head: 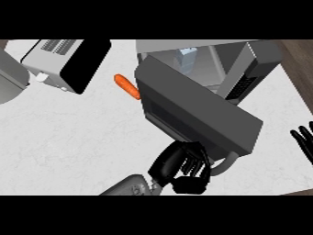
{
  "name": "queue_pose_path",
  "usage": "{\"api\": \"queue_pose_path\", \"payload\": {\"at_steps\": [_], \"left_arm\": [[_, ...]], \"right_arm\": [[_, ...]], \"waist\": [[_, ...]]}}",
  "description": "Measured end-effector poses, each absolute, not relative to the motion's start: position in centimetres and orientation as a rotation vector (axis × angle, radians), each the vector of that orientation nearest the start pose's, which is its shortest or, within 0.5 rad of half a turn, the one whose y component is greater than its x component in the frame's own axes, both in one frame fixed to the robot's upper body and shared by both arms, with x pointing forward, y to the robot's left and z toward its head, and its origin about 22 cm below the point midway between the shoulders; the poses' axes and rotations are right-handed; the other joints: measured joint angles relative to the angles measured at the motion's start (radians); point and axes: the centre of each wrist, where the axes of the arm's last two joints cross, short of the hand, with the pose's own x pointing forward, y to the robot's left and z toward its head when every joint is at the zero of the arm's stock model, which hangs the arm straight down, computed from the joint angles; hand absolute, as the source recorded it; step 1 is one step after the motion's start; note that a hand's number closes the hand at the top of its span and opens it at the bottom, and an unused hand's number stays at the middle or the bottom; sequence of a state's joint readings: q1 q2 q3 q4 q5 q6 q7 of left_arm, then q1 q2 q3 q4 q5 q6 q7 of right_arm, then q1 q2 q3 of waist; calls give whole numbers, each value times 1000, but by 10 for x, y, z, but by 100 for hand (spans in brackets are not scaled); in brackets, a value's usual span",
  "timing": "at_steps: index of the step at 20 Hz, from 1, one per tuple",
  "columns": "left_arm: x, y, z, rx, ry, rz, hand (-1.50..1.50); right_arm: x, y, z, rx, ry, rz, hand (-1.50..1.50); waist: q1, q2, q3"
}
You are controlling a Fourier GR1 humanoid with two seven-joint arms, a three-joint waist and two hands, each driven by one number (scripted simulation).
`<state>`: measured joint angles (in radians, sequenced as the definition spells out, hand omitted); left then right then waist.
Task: Pick up the milk, place it into the microwave and close the microwave
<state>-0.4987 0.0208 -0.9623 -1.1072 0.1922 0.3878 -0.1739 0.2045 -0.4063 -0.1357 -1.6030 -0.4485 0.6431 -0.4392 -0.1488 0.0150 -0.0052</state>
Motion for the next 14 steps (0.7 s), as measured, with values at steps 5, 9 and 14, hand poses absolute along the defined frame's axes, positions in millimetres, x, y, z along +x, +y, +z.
{"api": "queue_pose_path", "payload": {"at_steps": [5, 9, 14], "left_arm": [[250, 7, -13, -289, -1685, -677, 150], [266, 2, 0, -243, -1722, -601, 150], [287, -2, 13, -176, -1761, -532, 150]], "right_arm": [[190, -358, 33, 541, -1889, 274, -150], [192, -355, 43, 577, -1899, 296, -150], [191, -353, 53, 602, -1897, 306, -150]], "waist": [[-26, 6, -1], [-47, 14, -1], [-69, 21, -1]]}}
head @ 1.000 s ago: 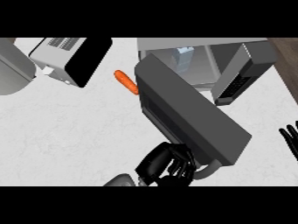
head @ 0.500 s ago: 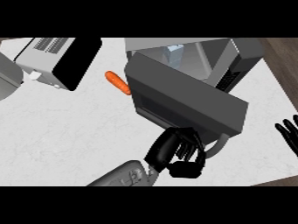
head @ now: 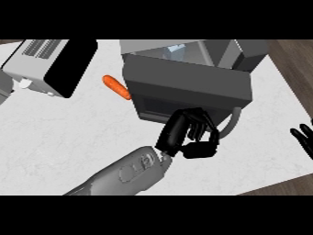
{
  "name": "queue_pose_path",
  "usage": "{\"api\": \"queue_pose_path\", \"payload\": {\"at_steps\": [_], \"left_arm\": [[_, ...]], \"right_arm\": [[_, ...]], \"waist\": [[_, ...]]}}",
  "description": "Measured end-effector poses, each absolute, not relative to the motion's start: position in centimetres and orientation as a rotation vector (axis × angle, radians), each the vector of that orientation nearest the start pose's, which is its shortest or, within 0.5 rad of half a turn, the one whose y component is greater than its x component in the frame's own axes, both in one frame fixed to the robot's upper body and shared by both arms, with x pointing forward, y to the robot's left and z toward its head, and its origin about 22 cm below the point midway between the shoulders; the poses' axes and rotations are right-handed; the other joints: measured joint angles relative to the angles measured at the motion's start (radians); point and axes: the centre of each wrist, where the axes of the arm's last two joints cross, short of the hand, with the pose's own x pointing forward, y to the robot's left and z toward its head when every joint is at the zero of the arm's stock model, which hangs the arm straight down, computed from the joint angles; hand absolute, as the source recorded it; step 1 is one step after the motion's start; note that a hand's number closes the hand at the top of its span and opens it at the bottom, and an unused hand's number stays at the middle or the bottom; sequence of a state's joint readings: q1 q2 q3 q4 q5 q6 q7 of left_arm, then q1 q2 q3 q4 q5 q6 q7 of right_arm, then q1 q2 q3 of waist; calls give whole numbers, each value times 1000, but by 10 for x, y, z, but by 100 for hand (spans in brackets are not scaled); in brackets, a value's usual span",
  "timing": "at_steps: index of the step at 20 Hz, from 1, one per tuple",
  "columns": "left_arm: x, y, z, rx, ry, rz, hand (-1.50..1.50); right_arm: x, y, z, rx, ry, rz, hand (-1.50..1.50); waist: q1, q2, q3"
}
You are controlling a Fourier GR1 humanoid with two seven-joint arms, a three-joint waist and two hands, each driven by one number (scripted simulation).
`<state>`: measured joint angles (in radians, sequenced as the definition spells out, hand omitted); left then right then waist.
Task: Pick up the milk, place it into the microwave and close the microwave
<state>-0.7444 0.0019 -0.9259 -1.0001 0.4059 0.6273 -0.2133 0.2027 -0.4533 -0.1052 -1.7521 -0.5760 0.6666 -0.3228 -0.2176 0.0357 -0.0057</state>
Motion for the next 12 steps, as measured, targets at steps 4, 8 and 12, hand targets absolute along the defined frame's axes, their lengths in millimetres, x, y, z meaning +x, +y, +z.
{"api": "queue_pose_path", "payload": {"at_steps": [4, 8, 12], "left_arm": [[306, -4, 26, -142, -1770, -487, 150], [321, -3, 33, -120, -1770, -447, 150], [333, -1, 39, -117, -1771, -399, 150]], "right_arm": [[193, -351, 60, 612, -1899, 309, -150], [193, -350, 67, 610, -1895, 311, -150], [194, -350, 75, 613, -1894, 326, -150]], "waist": [[-11, 8, 1], [-23, 15, 1], [-33, 23, 0]]}}
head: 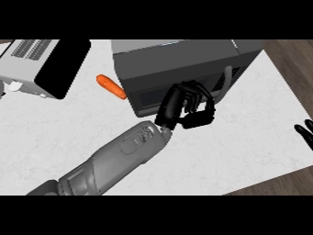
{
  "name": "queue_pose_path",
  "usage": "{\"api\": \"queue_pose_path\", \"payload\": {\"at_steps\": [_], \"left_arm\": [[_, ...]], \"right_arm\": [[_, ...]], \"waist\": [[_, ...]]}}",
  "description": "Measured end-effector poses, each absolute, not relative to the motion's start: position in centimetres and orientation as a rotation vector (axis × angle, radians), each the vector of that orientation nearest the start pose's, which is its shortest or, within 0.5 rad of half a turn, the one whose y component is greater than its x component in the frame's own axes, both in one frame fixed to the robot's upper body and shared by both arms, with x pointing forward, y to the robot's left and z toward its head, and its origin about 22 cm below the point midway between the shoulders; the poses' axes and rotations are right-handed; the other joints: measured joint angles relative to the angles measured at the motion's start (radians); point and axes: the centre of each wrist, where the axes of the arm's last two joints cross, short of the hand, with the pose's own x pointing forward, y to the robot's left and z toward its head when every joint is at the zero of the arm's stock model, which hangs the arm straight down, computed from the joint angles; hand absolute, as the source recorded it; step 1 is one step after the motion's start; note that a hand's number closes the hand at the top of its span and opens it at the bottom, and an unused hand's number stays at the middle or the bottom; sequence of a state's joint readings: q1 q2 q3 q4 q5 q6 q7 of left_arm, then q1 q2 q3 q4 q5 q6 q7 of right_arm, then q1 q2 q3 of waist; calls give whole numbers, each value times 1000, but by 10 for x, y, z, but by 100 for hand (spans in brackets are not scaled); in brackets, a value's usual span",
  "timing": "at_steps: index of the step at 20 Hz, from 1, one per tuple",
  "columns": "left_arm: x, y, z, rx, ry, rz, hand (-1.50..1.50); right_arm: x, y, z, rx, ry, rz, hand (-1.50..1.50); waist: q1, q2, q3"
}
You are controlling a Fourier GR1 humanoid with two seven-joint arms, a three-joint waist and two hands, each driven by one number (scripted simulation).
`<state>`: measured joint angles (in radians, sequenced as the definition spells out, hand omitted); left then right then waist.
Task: Pick up the milk, place it into the microwave and close the microwave
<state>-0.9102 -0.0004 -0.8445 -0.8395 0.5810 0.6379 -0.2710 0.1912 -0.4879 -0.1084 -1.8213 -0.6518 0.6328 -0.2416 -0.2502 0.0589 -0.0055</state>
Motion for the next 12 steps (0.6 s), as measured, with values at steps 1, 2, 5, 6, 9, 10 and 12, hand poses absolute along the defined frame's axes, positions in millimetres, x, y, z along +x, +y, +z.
{"api": "queue_pose_path", "payload": {"at_steps": [1, 2, 5, 6, 9, 10, 12], "left_arm": [[336, -1, 40, -120, -1768, -387, 150], [337, 0, 40, -129, -1770, -381, 150], [338, 0, 39, -150, -1769, -357, 150], [338, 1, 39, -156, -1766, -345, 150], [338, 1, 39, -180, -1767, -319, 150], [338, 1, 39, -187, -1767, -308, 150], [339, 2, 39, -199, -1766, -284, 150]], "right_arm": [[194, -350, 77, 614, -1897, 328, -150], [195, -350, 79, 612, -1898, 327, -150], [195, -352, 83, 611, -1900, 323, -150], [194, -353, 84, 611, -1901, 320, -150], [196, -354, 89, 607, -1909, 322, -150], [196, -355, 90, 609, -1912, 321, -150], [196, -356, 92, 611, -1916, 317, -150]], "waist": [[-3, 1, 0], [-3, 2, 0], [-6, 2, 1], [-9, 1, 1], [-11, 3, 2], [-13, 3, 2], [-17, 3, 2]]}}
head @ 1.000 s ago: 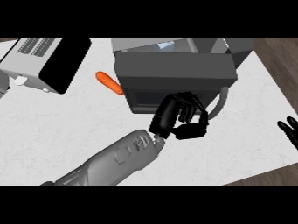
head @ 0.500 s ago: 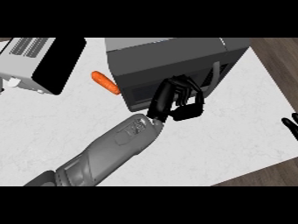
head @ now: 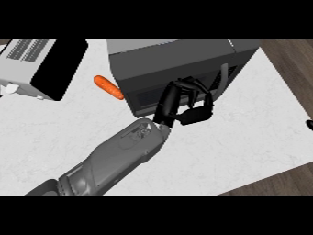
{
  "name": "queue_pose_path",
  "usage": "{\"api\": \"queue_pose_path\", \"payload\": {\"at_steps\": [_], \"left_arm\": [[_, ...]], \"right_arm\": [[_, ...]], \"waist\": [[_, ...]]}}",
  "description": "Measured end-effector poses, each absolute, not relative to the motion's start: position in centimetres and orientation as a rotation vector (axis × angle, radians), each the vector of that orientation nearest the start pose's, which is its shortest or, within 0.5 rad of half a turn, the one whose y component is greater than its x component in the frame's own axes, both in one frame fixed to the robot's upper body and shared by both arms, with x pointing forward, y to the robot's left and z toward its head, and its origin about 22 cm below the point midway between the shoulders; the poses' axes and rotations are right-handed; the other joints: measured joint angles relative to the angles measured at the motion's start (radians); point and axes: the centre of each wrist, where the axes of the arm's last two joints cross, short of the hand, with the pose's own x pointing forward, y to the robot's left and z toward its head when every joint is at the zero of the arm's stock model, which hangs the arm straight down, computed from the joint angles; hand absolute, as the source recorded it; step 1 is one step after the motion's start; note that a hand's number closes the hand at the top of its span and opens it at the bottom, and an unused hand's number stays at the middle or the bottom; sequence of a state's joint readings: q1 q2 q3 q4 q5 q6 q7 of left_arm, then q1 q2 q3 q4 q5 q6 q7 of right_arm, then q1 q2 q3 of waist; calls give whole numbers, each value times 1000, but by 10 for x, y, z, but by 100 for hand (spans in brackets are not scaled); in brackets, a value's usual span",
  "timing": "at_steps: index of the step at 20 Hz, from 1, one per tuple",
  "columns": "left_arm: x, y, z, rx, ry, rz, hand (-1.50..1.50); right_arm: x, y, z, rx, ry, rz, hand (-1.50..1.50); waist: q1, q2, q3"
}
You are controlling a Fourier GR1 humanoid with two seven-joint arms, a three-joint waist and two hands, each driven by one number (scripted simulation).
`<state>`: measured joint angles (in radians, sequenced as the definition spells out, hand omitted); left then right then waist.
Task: Pick up the milk, place it into the microwave and close the microwave
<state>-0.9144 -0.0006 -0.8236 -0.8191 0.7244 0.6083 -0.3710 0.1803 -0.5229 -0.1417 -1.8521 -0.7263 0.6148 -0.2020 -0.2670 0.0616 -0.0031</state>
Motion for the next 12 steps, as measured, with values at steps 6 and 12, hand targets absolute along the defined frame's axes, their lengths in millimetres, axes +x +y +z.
{"api": "queue_pose_path", "payload": {"at_steps": [6, 12], "left_arm": [[338, 2, 40, -238, -1757, -224, 150], [338, 1, 39, -235, -1784, -203, 150]], "right_arm": [[197, -356, 97, 634, -1925, 310, -150], [199, -355, 105, 672, -1928, 352, -150]], "waist": [[-3, 4, 2], [-5, 8, 2]]}}
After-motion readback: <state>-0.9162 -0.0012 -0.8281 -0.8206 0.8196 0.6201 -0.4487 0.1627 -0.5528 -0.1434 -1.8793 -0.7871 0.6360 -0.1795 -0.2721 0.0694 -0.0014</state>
